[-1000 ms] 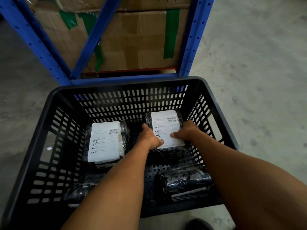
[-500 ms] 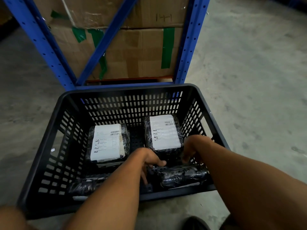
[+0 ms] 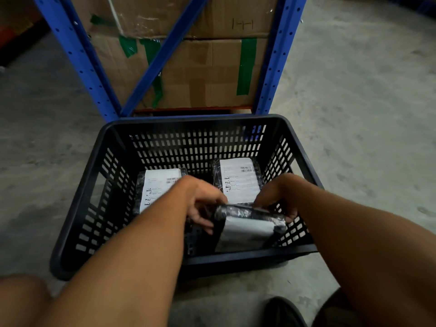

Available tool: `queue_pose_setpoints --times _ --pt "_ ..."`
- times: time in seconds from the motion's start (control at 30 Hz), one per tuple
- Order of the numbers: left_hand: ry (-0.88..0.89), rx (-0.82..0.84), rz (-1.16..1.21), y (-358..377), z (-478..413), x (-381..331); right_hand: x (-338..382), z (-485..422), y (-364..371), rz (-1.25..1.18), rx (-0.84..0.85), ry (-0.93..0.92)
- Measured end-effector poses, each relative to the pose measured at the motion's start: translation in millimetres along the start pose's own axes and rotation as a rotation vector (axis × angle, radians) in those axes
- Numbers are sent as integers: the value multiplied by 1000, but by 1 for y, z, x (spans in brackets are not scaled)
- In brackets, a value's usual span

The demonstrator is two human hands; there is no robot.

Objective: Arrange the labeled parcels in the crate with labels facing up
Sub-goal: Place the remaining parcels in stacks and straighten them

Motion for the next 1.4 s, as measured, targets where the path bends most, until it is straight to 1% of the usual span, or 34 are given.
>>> queue_pose_setpoints --times 0.07,0.13,0.17,0.2,0.27,0.33,0.43,0.5,0.57,0.63,0.7,0.77,0.83,0.93,1.03,1.07,1.17,1.3,1.4 --pt "196 10 54 -21 38 -9 6 13 -12 -197 25 -57" --pt "393 86 122 -39 74 -12 11 25 -29 -367 -21 -136" --pt "456 99 121 -49 86 -12 14 31 -38 -415 -44 -189" --pt "492 75 95 -58 94 -11 19 38 -44 -460 -56 -248" --pt "535 -30 99 -68 105 -11 29 51 -52 -542 -58 -353" --pt "561 -124 148 -74 110 -10 38 59 -58 -604 -100 -429" --pt "577 -232 200 -84 109 -4 42 64 -65 -682 -218 -525" --pt "564 -285 199 -88 106 2 40 64 -64 -685 -256 -518" --pt "547 -331 198 -90 102 7 38 61 -60 -627 -266 -469" --pt "516 -407 185 -90 95 10 38 57 -56 -580 -256 -452" --pt "468 -468 165 -88 90 12 40 54 -53 -592 -236 -480" --pt "476 -428 214 -86 83 13 42 54 -51 -631 -254 -509" --pt "529 -357 243 -78 78 11 42 51 -52 -666 -304 -528" --pt "577 -376 211 -66 64 4 37 46 -56 -712 -450 -499" --pt "589 -404 246 -60 38 -7 32 44 -56 -699 -568 -466" --pt "602 -422 254 -67 20 -11 29 42 -57 -688 -583 -447" --pt "631 -444 238 -45 12 -25 17 38 -55 -688 -619 -385" --pt "613 -534 145 -35 -1 -40 0 22 -55 -792 -620 -404" --pt "599 -566 117 -33 -12 -48 -7 12 -57 -825 -614 -396"
Point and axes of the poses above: each hand's wrist, its own z-axis away from the middle knuckle, its own y-axis out of the palm, x = y × z, the point moved 3 cm from there along -z, towards the middle knuckle, and after that the axes turned 12 degrees about x, right-handed, at the moved point
